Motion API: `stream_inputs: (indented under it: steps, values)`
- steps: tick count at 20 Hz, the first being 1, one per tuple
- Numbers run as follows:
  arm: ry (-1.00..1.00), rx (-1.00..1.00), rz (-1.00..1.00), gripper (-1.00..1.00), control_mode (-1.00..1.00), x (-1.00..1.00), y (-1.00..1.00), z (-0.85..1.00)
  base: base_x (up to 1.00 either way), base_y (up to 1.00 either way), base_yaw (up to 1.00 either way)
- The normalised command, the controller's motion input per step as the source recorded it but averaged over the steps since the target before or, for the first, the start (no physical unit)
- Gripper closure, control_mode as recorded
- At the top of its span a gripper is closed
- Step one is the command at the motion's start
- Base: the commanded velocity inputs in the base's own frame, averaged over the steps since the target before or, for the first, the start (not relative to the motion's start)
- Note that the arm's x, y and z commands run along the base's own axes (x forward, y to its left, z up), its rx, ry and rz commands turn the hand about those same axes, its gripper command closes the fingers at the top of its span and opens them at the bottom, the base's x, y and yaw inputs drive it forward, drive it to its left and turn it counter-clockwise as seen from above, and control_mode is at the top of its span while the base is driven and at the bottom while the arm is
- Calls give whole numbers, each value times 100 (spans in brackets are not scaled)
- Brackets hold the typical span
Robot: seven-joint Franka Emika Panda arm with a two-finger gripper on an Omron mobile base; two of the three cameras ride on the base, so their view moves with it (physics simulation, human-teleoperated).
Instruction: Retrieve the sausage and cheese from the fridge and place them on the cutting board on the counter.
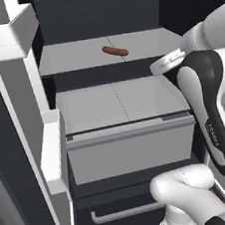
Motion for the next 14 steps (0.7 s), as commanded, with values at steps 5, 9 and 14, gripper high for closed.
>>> stream_inputs:
  steps: [5,9,14]
  values:
    - [-4,2,0,-100,-100,78,19,2,0,0,0]
    - [0,6,0,-100,-100,83,11,3,0,0,0]
    - [3,5,0,-100,-100,60,1,7,0,0,0]
